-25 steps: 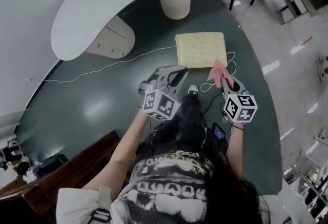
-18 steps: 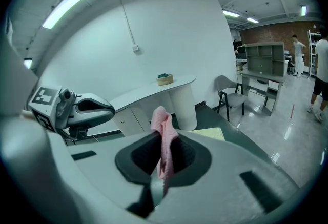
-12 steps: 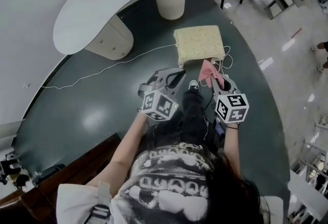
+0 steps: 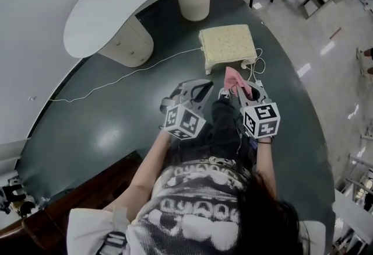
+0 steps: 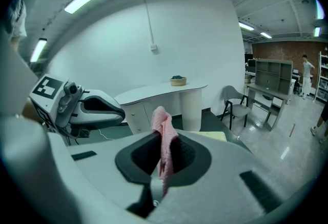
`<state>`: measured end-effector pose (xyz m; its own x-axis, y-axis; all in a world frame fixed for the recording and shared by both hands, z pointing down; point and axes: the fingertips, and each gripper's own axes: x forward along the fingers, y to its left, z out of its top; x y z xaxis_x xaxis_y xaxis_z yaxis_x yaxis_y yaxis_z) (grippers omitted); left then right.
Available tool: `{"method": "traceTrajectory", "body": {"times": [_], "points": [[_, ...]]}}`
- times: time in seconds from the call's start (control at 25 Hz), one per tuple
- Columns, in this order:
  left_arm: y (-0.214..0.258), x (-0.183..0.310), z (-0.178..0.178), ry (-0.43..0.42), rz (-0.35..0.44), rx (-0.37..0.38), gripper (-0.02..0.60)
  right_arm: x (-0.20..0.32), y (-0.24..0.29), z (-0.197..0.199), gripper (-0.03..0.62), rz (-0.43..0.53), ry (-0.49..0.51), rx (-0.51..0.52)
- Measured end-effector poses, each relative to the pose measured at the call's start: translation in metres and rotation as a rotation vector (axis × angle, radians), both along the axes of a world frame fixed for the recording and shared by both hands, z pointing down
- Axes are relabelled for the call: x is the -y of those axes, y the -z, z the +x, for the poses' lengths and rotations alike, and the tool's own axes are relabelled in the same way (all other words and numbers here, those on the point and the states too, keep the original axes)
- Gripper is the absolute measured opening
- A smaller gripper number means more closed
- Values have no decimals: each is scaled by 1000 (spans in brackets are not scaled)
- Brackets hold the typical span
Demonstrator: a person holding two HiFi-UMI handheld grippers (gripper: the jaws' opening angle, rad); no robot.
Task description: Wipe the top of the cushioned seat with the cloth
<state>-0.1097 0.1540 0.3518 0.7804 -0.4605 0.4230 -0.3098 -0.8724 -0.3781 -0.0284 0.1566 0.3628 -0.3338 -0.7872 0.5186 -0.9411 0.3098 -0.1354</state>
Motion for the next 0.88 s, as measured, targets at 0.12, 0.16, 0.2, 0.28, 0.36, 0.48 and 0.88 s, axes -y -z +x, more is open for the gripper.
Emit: {"method": "traceTrajectory", "body": {"times": [0.12, 0.16, 0.2, 0.28, 0.36, 0.48, 0.88], "points": [[0, -3, -1, 0, 3, -6, 6, -2, 0, -3, 12, 8, 7, -2], [0, -2, -1, 0, 4, -7, 6, -2, 1, -4, 12, 10, 7, -3], [1, -2, -2, 0, 6, -9, 6, -2, 1, -5, 12, 12, 8, -4], [3, -1, -2, -1, 10, -10, 6, -3, 2, -6, 12, 16, 8, -6], [7, -2, 0, -6, 15, -10, 6, -4, 4, -5, 12, 20, 7, -5], [12, -5, 3, -16, 24, -10, 6, -6, 6, -4, 12, 23, 7, -5], [11, -8, -6, -13, 21, -5, 6, -5, 3, -14, 12, 21, 19, 4]]}}
